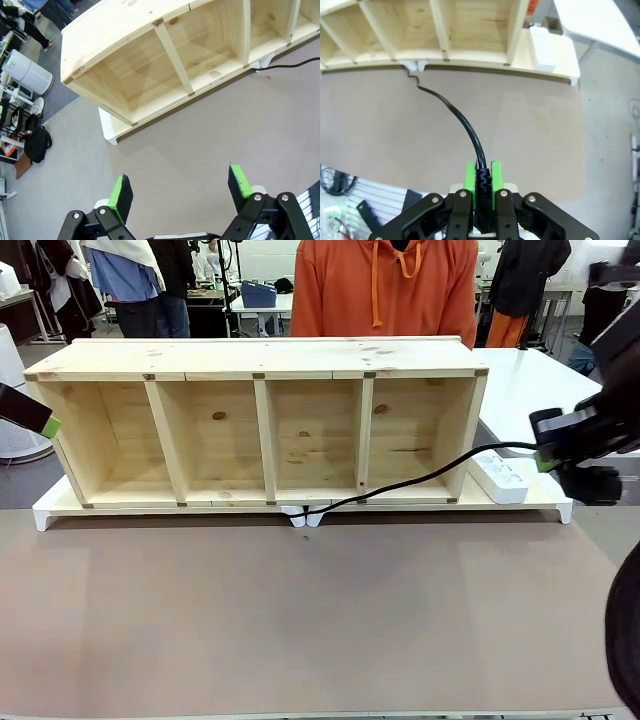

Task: Perform cable management.
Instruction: Pull the grasped Power Cable to the location of the Power Strip.

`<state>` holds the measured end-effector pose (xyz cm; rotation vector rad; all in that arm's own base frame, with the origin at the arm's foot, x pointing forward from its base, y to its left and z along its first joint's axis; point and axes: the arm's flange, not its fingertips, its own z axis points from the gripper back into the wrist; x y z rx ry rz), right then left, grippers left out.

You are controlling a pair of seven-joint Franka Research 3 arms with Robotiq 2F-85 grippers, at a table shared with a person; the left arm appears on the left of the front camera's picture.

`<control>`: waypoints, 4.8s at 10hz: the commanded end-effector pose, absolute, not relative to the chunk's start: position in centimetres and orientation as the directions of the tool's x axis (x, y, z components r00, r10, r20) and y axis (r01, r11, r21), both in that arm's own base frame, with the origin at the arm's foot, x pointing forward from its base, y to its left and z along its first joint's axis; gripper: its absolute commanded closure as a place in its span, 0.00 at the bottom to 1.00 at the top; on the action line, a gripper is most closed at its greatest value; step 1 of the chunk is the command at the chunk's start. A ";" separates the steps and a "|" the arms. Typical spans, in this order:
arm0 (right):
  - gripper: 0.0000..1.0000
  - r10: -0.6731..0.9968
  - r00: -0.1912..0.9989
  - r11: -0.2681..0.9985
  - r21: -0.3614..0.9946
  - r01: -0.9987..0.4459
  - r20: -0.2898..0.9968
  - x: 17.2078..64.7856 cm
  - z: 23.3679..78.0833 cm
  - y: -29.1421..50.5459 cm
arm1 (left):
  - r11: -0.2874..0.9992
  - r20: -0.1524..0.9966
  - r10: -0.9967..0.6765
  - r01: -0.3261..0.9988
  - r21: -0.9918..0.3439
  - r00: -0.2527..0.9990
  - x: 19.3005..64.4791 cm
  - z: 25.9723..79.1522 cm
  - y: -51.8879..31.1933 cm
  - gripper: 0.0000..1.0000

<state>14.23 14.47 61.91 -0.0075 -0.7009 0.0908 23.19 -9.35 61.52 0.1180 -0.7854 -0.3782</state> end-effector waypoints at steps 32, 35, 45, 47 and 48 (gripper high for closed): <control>0.85 -0.168 0.688 0.986 0.124 0.114 0.706 35.9 61.7 3.0 | 0.925 0.671 -0.378 0.288 0.247 0.638 23.4 61.6 -9.4 0.00; 0.85 -0.150 0.688 0.988 0.125 0.086 0.710 37.5 60.8 2.5 | 0.925 0.671 -0.378 0.288 0.247 0.638 23.4 61.6 -9.4 0.00; 0.85 -0.176 0.738 0.983 0.150 0.102 0.651 51.1 57.9 2.5 | 0.925 0.671 -0.378 0.288 0.247 0.638 23.4 61.6 -9.4 0.00; 0.85 -0.180 0.744 0.983 0.148 0.110 0.644 52.0 57.5 2.2 | 0.925 0.671 -0.378 0.288 0.247 0.638 23.4 61.6 -9.4 0.00; 0.85 -0.187 0.748 0.981 0.156 0.112 0.637 52.1 57.2 2.0 | 0.925 0.671 -0.378 0.288 0.247 0.638 23.4 61.6 -9.4 0.00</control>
